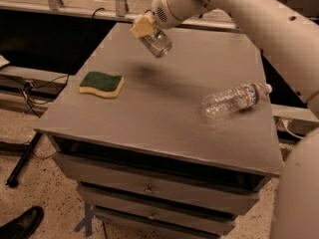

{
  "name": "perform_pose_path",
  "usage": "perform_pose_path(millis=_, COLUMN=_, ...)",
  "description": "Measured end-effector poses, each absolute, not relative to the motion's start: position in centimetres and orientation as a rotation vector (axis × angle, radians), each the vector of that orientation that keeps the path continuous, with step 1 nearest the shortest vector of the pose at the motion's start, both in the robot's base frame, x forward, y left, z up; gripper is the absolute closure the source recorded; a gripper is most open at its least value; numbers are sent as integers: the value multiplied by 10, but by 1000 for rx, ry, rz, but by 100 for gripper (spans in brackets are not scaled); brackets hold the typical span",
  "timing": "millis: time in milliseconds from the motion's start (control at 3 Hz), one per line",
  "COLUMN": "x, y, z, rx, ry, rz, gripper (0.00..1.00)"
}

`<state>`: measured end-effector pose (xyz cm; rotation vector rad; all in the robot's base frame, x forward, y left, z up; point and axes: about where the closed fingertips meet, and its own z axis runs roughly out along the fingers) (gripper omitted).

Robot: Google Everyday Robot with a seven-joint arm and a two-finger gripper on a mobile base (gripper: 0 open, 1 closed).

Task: Place 7up can upright

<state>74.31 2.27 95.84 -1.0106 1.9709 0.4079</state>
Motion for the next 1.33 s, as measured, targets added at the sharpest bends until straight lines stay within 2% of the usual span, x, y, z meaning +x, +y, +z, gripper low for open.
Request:
perform_pose_path(millis=333, x=738, y=41, z=978, rx=-962, ry=1891, rz=498, gripper=100)
perform_pose_path(millis=1000, x=734, y=61, z=978, rx=-915, ry=1792, rz=517, gripper=100)
perform_pose_path(millis=1333, x=753, y=78, z=976, rx=-822, ry=1719, rz=511, gripper=100)
